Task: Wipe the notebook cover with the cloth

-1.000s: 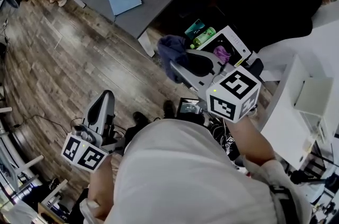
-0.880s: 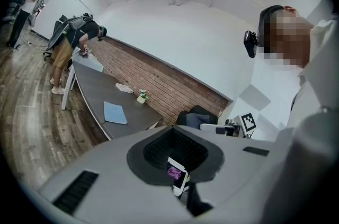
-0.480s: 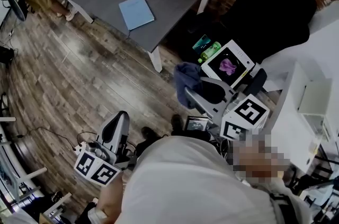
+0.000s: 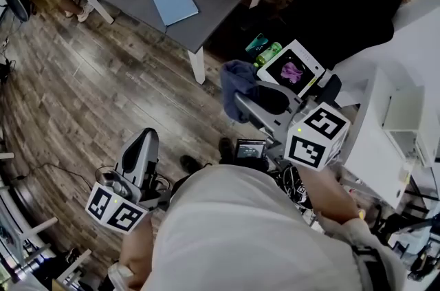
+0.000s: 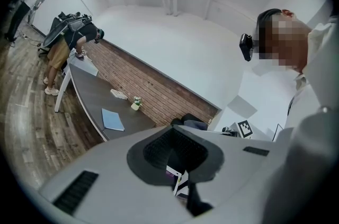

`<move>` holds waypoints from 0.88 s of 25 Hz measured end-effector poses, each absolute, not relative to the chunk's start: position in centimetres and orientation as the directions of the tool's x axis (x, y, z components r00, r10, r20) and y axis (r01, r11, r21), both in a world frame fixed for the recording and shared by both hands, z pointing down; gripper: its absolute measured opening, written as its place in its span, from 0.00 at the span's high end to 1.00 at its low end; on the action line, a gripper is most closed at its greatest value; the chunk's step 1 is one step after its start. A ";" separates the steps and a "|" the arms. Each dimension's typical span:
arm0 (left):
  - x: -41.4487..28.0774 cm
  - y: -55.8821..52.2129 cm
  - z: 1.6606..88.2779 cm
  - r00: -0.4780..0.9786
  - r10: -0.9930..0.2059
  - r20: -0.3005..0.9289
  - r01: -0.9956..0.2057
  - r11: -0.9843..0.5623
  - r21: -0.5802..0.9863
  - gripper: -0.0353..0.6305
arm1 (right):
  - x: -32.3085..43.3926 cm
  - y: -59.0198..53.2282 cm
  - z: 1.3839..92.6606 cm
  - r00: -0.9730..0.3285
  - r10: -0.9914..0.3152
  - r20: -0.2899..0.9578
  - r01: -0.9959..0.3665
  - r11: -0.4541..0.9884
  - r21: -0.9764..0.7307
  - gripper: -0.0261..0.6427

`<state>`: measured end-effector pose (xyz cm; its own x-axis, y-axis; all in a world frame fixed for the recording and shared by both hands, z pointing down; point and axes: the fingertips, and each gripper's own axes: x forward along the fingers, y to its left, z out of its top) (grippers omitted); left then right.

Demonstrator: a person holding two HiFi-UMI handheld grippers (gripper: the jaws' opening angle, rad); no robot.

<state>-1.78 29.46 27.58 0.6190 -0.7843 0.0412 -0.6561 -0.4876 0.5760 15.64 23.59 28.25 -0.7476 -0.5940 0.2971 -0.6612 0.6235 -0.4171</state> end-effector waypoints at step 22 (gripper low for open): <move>-2.7 30.4 27.4 0.674 -0.739 0.000 -0.602 -0.549 0.579 0.94 | 14.0 25.2 27.2 -0.684 -0.668 0.292 -0.727 0.595 -0.341 0.79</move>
<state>-2.71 30.38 27.44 0.6741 -0.7386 0.0002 -0.6022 -0.5495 0.5792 14.00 25.22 27.16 -0.6841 -0.6682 0.2925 -0.7274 0.5955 -0.3409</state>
